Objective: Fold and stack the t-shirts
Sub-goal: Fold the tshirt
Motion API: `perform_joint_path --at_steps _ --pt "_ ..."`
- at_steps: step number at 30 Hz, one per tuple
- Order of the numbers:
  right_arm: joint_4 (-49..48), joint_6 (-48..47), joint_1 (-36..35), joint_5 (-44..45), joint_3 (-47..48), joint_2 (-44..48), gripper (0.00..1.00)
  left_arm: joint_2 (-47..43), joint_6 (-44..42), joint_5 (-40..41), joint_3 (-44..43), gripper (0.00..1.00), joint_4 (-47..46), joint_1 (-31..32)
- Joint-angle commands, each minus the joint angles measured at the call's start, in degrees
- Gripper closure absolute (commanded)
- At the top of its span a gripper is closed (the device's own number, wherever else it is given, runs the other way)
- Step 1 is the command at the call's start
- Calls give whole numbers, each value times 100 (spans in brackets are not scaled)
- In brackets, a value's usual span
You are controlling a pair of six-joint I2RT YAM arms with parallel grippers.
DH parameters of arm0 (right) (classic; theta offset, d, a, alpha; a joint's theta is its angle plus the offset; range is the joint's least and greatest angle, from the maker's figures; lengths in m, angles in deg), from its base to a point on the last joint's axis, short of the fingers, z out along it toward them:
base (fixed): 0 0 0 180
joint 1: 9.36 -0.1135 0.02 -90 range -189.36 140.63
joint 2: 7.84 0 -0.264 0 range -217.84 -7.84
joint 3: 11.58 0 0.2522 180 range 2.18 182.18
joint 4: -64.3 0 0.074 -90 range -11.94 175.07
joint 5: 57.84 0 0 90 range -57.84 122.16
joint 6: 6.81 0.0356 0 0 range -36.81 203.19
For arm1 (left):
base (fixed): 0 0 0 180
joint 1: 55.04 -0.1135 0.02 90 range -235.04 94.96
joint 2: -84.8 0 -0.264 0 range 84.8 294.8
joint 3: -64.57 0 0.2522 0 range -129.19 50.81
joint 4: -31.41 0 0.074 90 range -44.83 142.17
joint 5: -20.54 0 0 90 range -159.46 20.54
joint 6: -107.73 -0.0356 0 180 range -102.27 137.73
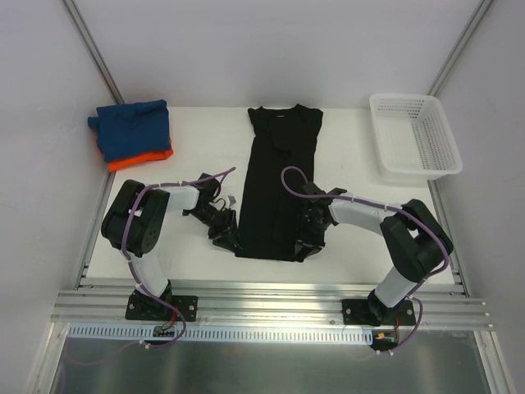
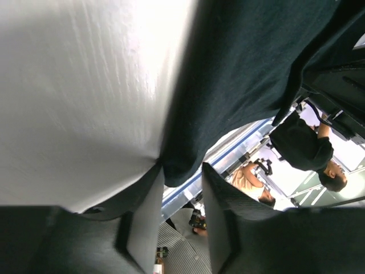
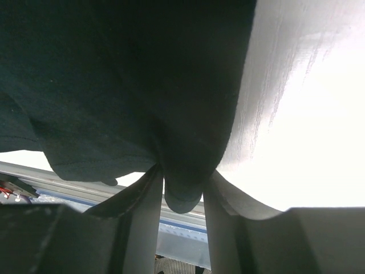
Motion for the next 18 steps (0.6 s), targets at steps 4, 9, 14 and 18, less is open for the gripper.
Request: perform_joint_path --at_steps 4,9,14,18 --pt "-190 -14 -6 -95 84 25 67 93 -4 2 -84 84 2 -15" --pt "-181 -84 3 -103 -4 184 83 -4 -3 19 -84 100 2 -15" --pt "-85 -233 20 -51 -4 420 99 -197 -30 46 -119 100 19 -15" --pt "73 -435 38 -15 40 666 99 -443 -91 115 -172 100 133 -15"
